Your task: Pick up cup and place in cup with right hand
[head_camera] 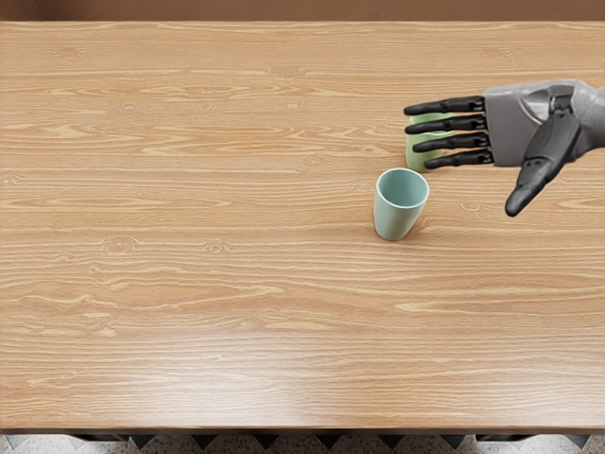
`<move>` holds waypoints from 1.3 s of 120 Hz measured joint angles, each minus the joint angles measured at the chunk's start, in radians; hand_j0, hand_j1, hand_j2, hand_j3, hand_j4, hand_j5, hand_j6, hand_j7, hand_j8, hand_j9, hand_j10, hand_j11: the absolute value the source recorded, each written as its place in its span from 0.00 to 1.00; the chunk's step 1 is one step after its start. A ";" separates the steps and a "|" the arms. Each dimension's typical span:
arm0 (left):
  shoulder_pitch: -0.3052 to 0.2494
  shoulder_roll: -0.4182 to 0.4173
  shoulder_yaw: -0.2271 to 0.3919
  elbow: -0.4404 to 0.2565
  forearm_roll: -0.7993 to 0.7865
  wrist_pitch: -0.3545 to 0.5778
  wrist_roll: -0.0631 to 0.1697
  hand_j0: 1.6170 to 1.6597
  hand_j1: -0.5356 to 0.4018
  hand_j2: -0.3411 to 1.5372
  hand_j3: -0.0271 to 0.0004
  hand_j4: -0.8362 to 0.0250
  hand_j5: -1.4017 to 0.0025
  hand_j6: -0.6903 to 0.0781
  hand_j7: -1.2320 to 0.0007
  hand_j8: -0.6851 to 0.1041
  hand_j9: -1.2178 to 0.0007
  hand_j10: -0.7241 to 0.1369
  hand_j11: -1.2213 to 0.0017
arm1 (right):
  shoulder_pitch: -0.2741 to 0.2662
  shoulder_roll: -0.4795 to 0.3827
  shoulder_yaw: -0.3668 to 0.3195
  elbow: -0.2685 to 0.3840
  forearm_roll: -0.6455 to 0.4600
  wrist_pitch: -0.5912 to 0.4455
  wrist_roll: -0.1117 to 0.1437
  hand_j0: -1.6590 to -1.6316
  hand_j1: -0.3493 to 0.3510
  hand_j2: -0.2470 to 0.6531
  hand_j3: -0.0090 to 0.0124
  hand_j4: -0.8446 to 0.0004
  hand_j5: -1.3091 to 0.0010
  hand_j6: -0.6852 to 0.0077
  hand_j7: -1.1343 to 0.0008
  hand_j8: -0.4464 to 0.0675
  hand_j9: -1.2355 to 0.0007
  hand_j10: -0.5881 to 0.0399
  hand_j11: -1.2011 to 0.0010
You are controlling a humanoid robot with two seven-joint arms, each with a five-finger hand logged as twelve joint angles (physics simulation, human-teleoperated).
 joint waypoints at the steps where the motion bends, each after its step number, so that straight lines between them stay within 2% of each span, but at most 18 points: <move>1: 0.000 0.000 0.000 0.000 0.000 0.000 0.000 0.96 0.94 0.18 0.98 0.97 1.00 0.90 1.00 0.87 1.00 0.84 1.00 | 0.000 0.000 0.000 0.000 0.000 0.000 0.000 0.04 0.00 0.27 0.42 1.00 1.00 0.99 1.00 0.87 1.00 0.94 1.00; 11: 0.000 0.000 0.000 0.000 0.000 0.000 0.000 0.96 0.94 0.18 0.98 0.97 1.00 0.90 1.00 0.87 1.00 0.84 1.00 | 0.006 0.005 0.003 -0.002 -0.006 0.000 -0.002 0.04 0.00 0.27 0.42 1.00 1.00 0.99 1.00 0.87 1.00 0.94 1.00; 20: 0.000 0.000 0.000 0.000 0.000 0.000 0.000 0.96 0.94 0.18 0.98 0.97 1.00 0.90 1.00 0.87 1.00 0.84 1.00 | 0.034 0.014 0.016 -0.005 -0.054 0.000 -0.003 0.04 0.00 0.27 0.42 1.00 1.00 0.99 1.00 0.87 1.00 0.94 1.00; 43: 0.000 0.000 0.000 0.000 0.000 0.000 0.000 0.96 0.94 0.18 0.98 0.97 1.00 0.90 1.00 0.87 1.00 0.84 1.00 | 0.195 0.084 0.026 -0.004 -0.474 0.000 -0.003 0.04 0.00 0.27 0.42 1.00 1.00 0.99 1.00 0.87 1.00 0.94 1.00; 53: 0.000 0.000 0.000 0.000 0.000 0.000 0.000 0.96 0.94 0.18 0.98 0.97 1.00 0.90 1.00 0.87 1.00 0.84 1.00 | 0.231 0.140 0.020 0.003 -0.618 0.000 -0.004 0.04 0.00 0.27 0.42 1.00 1.00 0.99 1.00 0.87 1.00 0.93 1.00; 67: 0.000 0.000 0.000 0.000 0.000 0.000 0.000 0.96 0.94 0.18 0.98 0.97 1.00 0.90 1.00 0.87 1.00 0.84 1.00 | 0.247 0.169 0.008 0.040 -0.710 -0.039 -0.004 0.04 0.00 0.27 0.42 1.00 1.00 0.98 1.00 0.86 1.00 0.93 1.00; 81: 0.000 0.000 0.000 0.000 0.000 0.000 0.000 0.96 0.94 0.18 0.98 0.97 1.00 0.90 1.00 0.87 1.00 0.84 1.00 | 0.240 0.178 -0.022 0.091 -0.811 -0.122 -0.004 0.04 0.00 0.27 0.42 1.00 1.00 0.98 1.00 0.86 1.00 0.93 1.00; 110: 0.000 0.000 0.000 0.000 0.000 0.000 0.000 0.96 0.94 0.18 0.98 0.97 1.00 0.90 1.00 0.87 1.00 0.84 1.00 | 0.159 0.196 -0.035 0.171 -1.004 -0.276 -0.004 0.04 0.01 0.27 0.42 0.99 0.99 0.97 0.99 0.85 0.99 0.92 0.99; 135: 0.000 0.000 0.000 0.000 0.000 0.000 0.000 0.96 0.94 0.18 0.99 0.97 1.00 0.90 1.00 0.87 1.00 0.84 1.00 | 0.101 0.269 -0.037 0.189 -1.062 -0.310 -0.004 0.04 0.05 0.27 0.42 0.96 0.97 0.94 0.97 0.81 0.97 0.89 0.97; 156: 0.000 0.000 0.000 0.000 0.000 0.000 0.000 0.96 0.94 0.18 0.99 0.97 1.00 0.90 1.00 0.87 1.00 0.84 1.00 | 0.054 0.304 -0.038 0.190 -1.149 -0.342 -0.004 0.04 0.13 0.26 0.42 0.91 0.93 0.87 0.91 0.72 0.92 0.81 0.92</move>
